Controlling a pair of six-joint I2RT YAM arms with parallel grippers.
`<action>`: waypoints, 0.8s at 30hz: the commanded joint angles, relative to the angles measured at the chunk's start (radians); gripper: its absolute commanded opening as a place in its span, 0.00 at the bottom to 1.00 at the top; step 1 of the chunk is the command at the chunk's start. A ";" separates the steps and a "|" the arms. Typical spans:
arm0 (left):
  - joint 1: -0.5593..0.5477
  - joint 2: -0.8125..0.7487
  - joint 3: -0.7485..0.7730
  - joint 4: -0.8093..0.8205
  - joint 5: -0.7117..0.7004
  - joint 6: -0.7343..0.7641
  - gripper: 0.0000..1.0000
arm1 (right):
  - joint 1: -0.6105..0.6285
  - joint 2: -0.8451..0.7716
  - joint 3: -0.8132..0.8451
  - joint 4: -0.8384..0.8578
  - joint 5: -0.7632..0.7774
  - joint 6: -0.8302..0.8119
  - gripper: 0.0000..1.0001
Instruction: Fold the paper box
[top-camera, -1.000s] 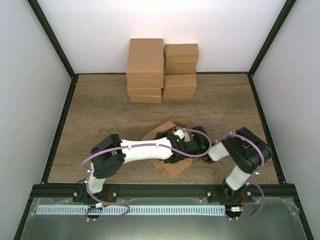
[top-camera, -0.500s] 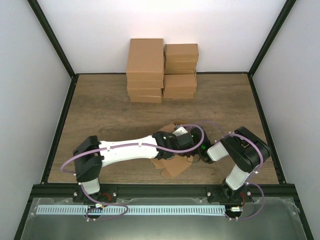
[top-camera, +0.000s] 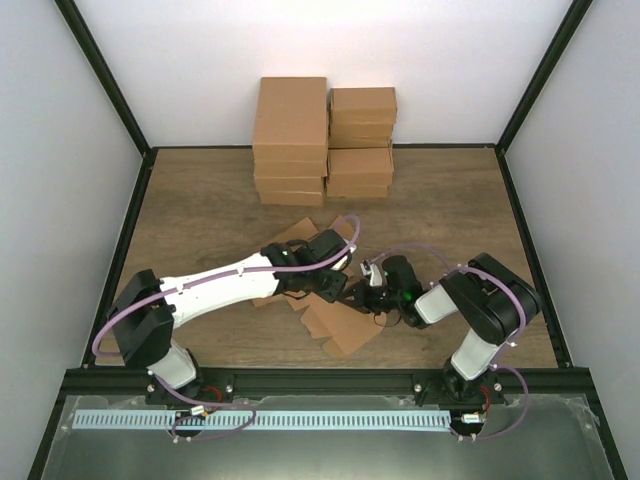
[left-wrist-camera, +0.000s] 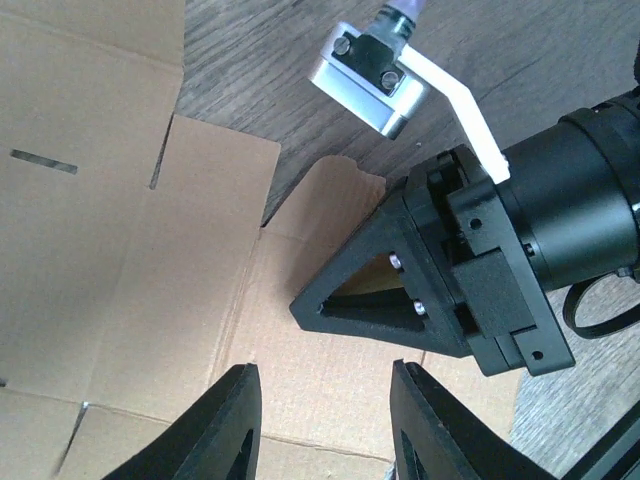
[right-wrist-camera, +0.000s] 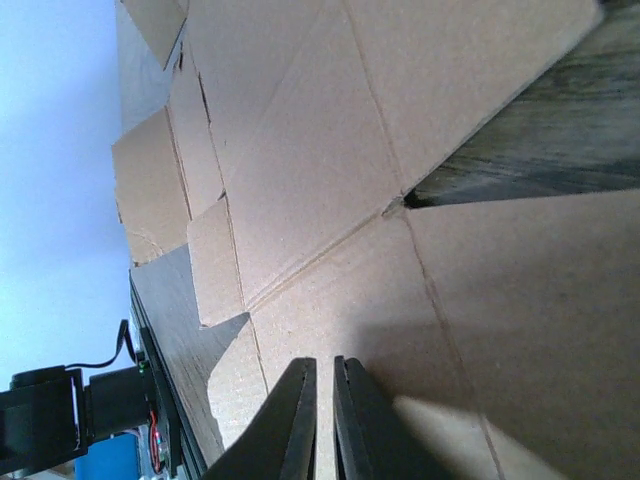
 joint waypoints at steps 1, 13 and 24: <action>0.030 -0.046 -0.029 0.084 0.118 -0.021 0.39 | 0.007 -0.027 -0.009 0.007 0.024 -0.021 0.08; 0.466 -0.215 -0.224 0.185 0.275 -0.086 0.90 | 0.008 -0.077 0.014 -0.132 0.048 -0.079 0.09; 0.675 -0.239 -0.419 0.419 0.309 -0.173 0.99 | 0.008 -0.084 0.030 -0.362 0.072 -0.145 0.08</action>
